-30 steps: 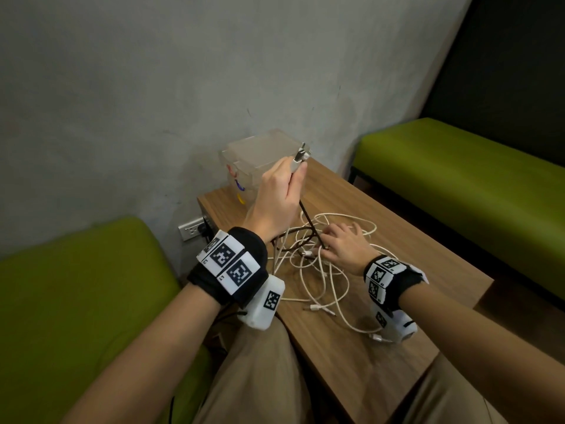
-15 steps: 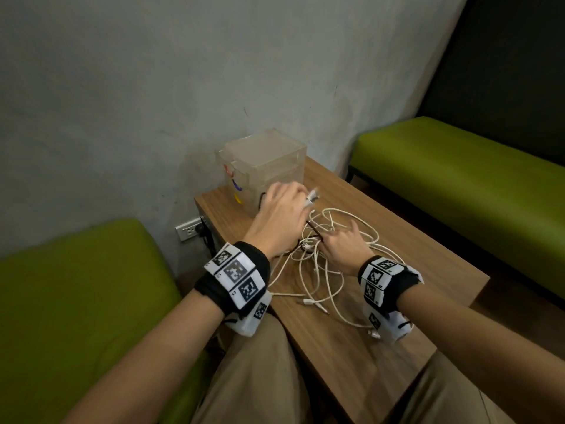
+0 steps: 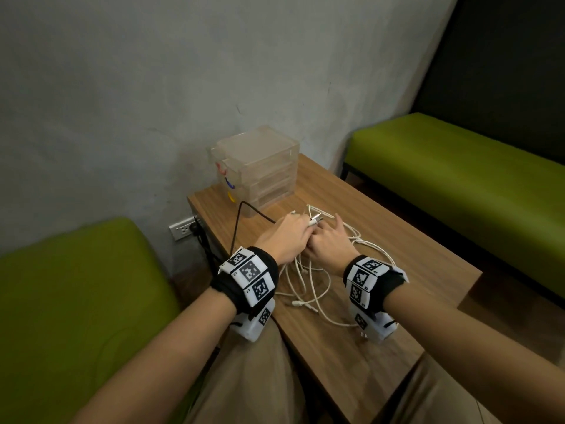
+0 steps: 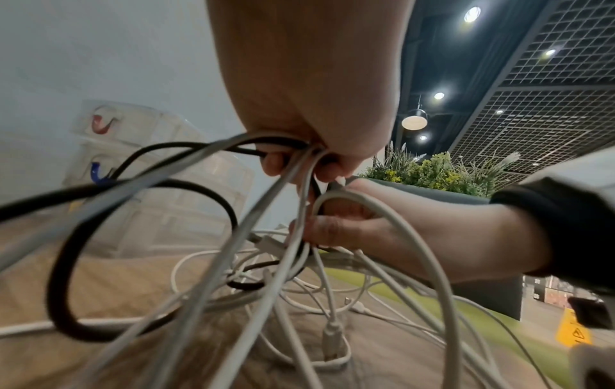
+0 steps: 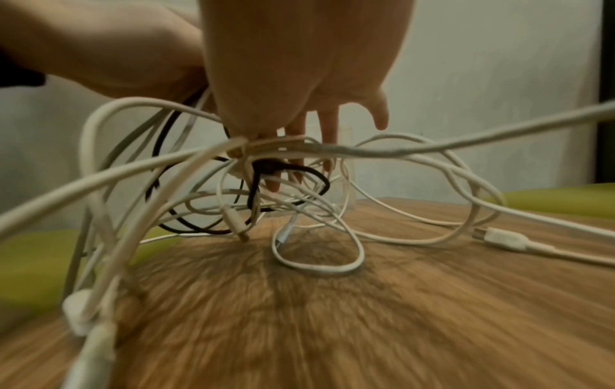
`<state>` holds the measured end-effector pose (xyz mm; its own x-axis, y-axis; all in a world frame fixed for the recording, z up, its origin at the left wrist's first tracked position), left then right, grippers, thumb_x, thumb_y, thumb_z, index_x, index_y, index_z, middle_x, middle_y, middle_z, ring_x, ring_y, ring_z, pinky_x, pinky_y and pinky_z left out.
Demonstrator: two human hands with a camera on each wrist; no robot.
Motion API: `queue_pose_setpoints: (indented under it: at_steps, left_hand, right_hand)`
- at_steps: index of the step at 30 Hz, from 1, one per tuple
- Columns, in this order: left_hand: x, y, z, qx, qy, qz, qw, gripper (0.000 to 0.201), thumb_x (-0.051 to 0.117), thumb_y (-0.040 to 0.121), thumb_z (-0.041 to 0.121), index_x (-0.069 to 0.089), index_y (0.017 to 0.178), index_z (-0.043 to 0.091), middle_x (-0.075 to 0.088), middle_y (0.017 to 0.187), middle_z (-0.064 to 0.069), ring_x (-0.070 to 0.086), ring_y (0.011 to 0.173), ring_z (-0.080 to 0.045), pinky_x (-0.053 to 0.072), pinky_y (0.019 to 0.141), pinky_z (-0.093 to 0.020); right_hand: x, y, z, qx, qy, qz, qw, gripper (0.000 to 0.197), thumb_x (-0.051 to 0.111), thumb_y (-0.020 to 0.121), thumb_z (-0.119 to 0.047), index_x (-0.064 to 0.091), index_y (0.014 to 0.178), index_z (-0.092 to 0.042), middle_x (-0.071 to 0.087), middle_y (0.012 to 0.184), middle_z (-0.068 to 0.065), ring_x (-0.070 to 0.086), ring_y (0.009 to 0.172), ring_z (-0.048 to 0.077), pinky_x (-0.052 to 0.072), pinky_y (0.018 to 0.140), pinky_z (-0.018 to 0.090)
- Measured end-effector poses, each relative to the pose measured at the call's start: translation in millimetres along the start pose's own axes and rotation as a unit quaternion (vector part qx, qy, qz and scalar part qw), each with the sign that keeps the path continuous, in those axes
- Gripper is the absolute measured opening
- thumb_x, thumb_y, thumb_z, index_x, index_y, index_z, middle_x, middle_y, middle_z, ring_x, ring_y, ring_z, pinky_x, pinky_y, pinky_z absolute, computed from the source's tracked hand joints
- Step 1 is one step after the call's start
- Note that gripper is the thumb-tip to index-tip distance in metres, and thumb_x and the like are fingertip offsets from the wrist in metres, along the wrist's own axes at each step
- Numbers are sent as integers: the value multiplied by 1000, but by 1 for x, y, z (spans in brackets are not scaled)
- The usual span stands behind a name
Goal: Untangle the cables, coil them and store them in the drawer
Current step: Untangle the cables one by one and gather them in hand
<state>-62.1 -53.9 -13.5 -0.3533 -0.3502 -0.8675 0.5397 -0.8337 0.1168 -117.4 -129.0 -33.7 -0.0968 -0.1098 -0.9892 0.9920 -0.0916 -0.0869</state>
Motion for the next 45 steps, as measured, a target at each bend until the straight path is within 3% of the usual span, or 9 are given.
queue_pose_setpoints:
  at_steps: [11,20,26,32,34,36,38,41,45]
  left_hand:
    - [-22,-6,-9,15,-18,82,996,25,31,99,27,45,84,13,57,76,-8,53,63,-24,40,56,-36]
    - [-56,-16,23,94,-29,139,985,20,33,99,21,39,80,15,41,63,8,37,48,-4,25,46,-22]
    - [-54,-22,11,102,-56,155,981,24,36,98,17,36,75,17,38,59,11,36,48,-5,33,48,-18]
    - [-40,-14,-5,93,-104,184,973,23,39,96,10,37,74,16,36,61,14,37,52,-2,32,52,-14]
    - [-40,-14,-3,96,-113,195,970,21,39,96,9,38,75,15,37,61,15,38,53,0,31,53,-14]
    - [-40,-13,0,106,-106,198,969,21,40,96,10,37,76,16,36,61,16,39,53,0,31,53,-13]
    - [-41,-12,3,116,-104,200,967,19,39,96,14,37,77,17,36,61,16,39,52,-1,28,54,-17]
    - [-44,-13,11,139,-103,217,961,21,35,95,24,41,77,15,36,60,15,39,52,-10,27,53,-19]
    - [-54,-21,30,177,-108,233,950,24,32,94,26,42,78,12,32,59,17,36,47,-2,29,49,-12]
  right_hand:
    - [24,4,16,14,17,-13,1000,72,5,82,-66,45,128,-26,49,129,2,42,123,24,11,108,67]
    - [26,1,29,55,-26,-91,994,52,25,94,-53,58,118,-21,47,127,3,37,123,26,12,106,68]
    - [26,6,30,78,-25,-120,989,51,26,96,-50,54,123,-17,48,129,6,38,125,28,12,105,70]
    - [3,7,20,15,88,25,996,58,27,89,-63,41,125,-20,68,106,-2,57,113,20,-1,108,66]
    - [-6,5,15,-39,99,74,992,49,28,91,-57,41,125,-25,67,113,-4,52,120,20,-2,109,65]
    - [-13,3,7,-101,51,121,986,46,28,91,-50,55,118,-25,64,115,-2,50,115,24,15,105,67]
    - [-17,3,0,-144,21,170,975,45,26,88,-44,64,100,-21,67,101,-1,46,96,21,30,92,54]
    - [-13,8,-5,-155,-12,114,981,38,29,95,-38,61,103,-19,65,105,-5,37,95,18,20,81,37]
    - [-2,12,0,-106,-128,-11,986,36,38,95,-35,51,126,-21,55,128,0,36,122,26,23,101,48]
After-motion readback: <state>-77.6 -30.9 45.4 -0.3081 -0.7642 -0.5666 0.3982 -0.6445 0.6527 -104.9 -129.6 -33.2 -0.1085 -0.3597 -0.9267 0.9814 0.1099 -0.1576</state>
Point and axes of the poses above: each hand's wrist, its own y-axis towards the middle knuckle, its own x-axis out of the palm, z = x × y, the point moved 4 cm from there along y, towards the middle knuckle
